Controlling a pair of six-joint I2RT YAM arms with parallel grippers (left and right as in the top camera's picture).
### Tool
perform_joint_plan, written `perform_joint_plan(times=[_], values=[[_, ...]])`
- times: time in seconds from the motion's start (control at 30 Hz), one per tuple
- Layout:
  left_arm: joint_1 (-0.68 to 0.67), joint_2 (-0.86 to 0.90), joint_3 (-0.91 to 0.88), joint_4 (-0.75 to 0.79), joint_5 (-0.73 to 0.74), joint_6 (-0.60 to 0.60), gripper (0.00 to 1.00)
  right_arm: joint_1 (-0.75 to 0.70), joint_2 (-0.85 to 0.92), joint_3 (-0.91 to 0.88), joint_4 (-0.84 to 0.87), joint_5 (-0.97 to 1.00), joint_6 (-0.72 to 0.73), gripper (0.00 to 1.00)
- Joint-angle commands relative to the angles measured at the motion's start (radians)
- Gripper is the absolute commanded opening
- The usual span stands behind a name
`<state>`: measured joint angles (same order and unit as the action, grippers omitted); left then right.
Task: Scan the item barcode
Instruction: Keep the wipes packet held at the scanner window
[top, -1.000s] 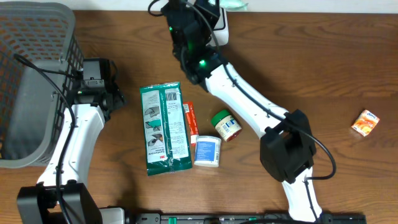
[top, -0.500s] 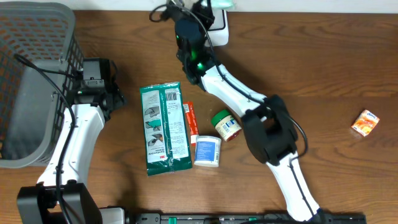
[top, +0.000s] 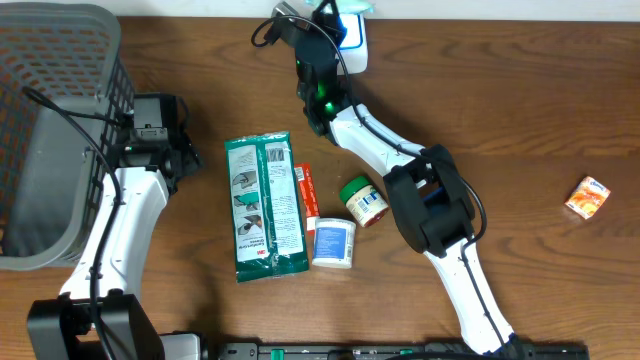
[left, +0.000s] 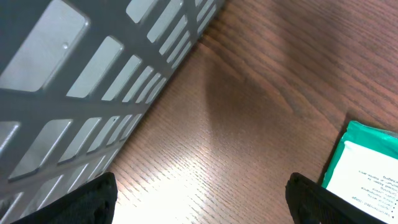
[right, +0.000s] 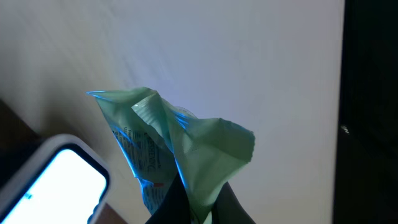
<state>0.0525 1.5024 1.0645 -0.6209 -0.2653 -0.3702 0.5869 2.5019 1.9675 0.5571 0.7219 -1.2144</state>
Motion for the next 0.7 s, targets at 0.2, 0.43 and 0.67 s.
perform_joint_plan(times=[0.2,0.43,0.67], values=[[0.003,0.007,-0.014,0.000,-0.013,-0.006,0.86,-0.005,0.020,0.013,-0.024,-0.073,0.116,0.01],[0.003,0.007,-0.014,0.000,-0.013,-0.006,0.86,-0.003,0.086,0.013,-0.002,-0.067,0.084,0.01],[0.003,0.007,-0.014,0.000,-0.013,-0.006,0.86,-0.003,0.126,0.013,0.008,-0.027,0.031,0.01]])
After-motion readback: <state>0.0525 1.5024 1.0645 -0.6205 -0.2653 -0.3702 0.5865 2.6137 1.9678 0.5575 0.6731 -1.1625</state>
